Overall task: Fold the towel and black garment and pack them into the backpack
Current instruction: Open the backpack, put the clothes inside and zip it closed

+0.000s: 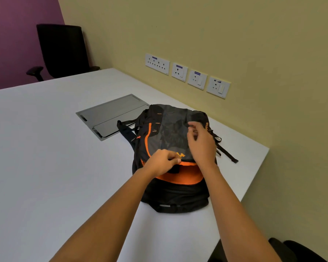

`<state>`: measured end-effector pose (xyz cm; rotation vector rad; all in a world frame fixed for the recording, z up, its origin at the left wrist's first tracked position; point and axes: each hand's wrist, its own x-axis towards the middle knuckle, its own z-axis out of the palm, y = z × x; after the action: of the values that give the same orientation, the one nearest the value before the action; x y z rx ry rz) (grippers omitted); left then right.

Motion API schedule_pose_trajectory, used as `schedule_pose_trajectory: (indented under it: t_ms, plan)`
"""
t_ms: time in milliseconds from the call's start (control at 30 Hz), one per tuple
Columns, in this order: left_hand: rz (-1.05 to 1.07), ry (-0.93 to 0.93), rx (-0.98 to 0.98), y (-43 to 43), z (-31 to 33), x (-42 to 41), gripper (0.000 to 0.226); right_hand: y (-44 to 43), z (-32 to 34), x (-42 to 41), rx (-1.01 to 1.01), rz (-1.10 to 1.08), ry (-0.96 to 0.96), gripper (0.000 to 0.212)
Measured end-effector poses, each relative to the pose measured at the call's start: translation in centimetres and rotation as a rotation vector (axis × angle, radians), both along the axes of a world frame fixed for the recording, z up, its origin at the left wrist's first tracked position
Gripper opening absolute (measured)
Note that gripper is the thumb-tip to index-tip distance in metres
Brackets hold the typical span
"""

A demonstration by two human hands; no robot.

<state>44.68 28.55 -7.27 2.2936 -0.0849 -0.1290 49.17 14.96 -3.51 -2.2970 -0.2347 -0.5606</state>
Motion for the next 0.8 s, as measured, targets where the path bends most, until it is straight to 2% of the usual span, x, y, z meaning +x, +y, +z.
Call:
schedule_pose_trajectory:
  t_ms: [167, 233, 333, 433, 567, 800]
  plan:
    - [-0.095, 0.04, 0.104, 0.6, -2.8, -0.3, 0.02, 2.1, -4.2, 3.2, -0.372, 0.188, 0.289, 0.051]
    - [-0.09, 0.005, 0.128, 1.1, -3.4, -0.1, 0.022, 3.1, -5.4, 3.8, -0.463, 0.214, 0.322, 0.054]
    - [-0.014, -0.147, 0.195, 2.6, -3.8, 0.8, 0.022, 4.1, -6.9, 4.5, -0.539, 0.201, 0.331, 0.055]
    - [0.143, -0.254, 0.225, 4.6, -4.2, 2.9, 0.024, 5.1, -7.8, 5.8, -0.597, 0.185, 0.339, 0.054]
    - [0.341, -0.219, 0.245, 7.0, -5.2, 6.2, 0.029, 6.7, -8.7, 8.3, -0.604, 0.155, 0.345, 0.053]
    - [0.408, -0.13, 0.241, 9.6, -7.2, 9.3, 0.041, 9.3, -10.6, 10.9, -0.597, 0.067, 0.302, 0.051]
